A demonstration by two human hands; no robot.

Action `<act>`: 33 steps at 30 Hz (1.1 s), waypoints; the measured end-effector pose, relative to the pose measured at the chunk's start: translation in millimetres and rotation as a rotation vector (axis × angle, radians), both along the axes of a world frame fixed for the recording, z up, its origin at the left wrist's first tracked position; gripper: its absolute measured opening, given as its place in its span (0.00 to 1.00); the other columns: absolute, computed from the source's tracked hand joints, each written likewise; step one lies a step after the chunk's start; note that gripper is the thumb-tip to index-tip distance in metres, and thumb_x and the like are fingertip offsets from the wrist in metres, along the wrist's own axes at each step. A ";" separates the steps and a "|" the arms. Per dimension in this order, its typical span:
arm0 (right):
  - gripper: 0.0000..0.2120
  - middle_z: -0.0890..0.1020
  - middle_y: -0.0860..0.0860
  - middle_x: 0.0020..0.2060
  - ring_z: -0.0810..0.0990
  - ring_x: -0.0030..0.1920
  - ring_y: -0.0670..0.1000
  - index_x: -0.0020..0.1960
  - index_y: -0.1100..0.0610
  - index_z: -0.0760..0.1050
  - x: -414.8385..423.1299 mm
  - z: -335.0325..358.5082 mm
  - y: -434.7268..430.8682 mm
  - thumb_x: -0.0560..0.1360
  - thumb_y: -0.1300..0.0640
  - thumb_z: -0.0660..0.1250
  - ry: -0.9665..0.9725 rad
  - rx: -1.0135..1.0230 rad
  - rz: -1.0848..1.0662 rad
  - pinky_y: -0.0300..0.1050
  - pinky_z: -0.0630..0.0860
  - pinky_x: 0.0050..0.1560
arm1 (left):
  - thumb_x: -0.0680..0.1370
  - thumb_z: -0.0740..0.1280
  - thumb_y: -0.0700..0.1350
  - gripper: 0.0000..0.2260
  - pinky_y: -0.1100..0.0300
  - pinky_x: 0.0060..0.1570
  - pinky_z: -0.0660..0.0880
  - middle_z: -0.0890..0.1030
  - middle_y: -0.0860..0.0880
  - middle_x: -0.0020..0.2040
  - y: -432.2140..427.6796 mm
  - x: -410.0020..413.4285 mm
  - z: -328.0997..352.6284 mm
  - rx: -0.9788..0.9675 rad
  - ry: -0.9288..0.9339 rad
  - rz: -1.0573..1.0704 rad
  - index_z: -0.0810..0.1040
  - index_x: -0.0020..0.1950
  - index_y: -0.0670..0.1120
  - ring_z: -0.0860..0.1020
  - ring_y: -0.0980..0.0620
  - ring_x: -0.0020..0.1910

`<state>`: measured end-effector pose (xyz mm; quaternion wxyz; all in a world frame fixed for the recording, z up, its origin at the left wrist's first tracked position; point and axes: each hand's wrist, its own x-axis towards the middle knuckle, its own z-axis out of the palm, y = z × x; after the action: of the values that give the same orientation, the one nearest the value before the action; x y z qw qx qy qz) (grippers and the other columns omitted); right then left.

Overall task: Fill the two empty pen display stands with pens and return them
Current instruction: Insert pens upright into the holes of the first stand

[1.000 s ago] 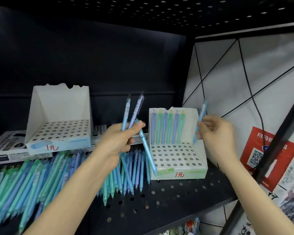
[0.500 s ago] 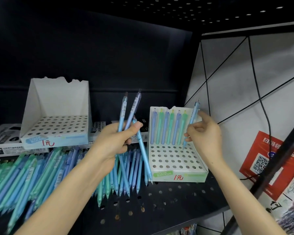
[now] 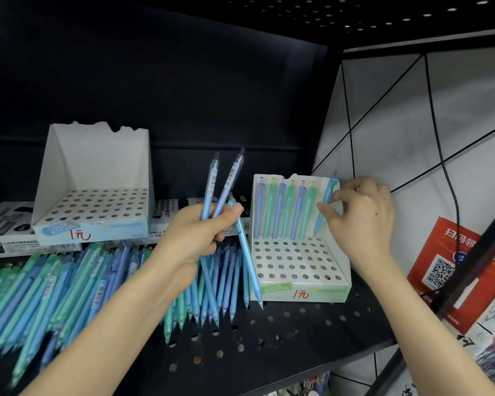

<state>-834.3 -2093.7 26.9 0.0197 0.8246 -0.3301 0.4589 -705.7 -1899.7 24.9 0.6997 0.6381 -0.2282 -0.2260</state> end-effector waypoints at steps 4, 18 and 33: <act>0.09 0.78 0.57 0.56 0.70 0.55 0.59 0.46 0.60 0.82 -0.4 -4.9 -6.5 0.70 0.54 0.72 -0.016 0.058 0.020 0.39 0.56 0.46 | 0.71 0.72 0.49 0.11 0.70 0.19 0.61 0.69 0.49 0.32 -0.1 0.3 -1.5 0.003 0.003 -0.003 0.82 0.49 0.44 0.65 0.56 0.27; 0.11 0.78 0.56 0.55 0.71 0.57 0.58 0.52 0.58 0.81 14.0 -5.5 -8.4 0.74 0.52 0.68 0.166 0.311 -0.001 0.47 0.66 0.53 | 0.70 0.73 0.50 0.12 0.70 0.19 0.61 0.70 0.50 0.31 -0.9 -0.7 -2.3 0.036 -0.004 0.000 0.82 0.48 0.44 0.65 0.56 0.27; 0.09 0.81 0.49 0.51 0.78 0.49 0.52 0.51 0.54 0.79 14.9 -6.8 -6.0 0.75 0.53 0.63 -0.118 0.336 0.118 0.42 0.68 0.42 | 0.70 0.72 0.49 0.11 0.70 0.20 0.60 0.69 0.49 0.30 -0.9 -6.3 -0.3 0.053 0.001 -0.027 0.82 0.48 0.44 0.63 0.60 0.20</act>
<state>-819.5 -2099.7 20.2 -0.1646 0.8059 -0.3539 0.4452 -712.1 -1900.6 24.7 0.6795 0.6532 -0.2305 -0.2419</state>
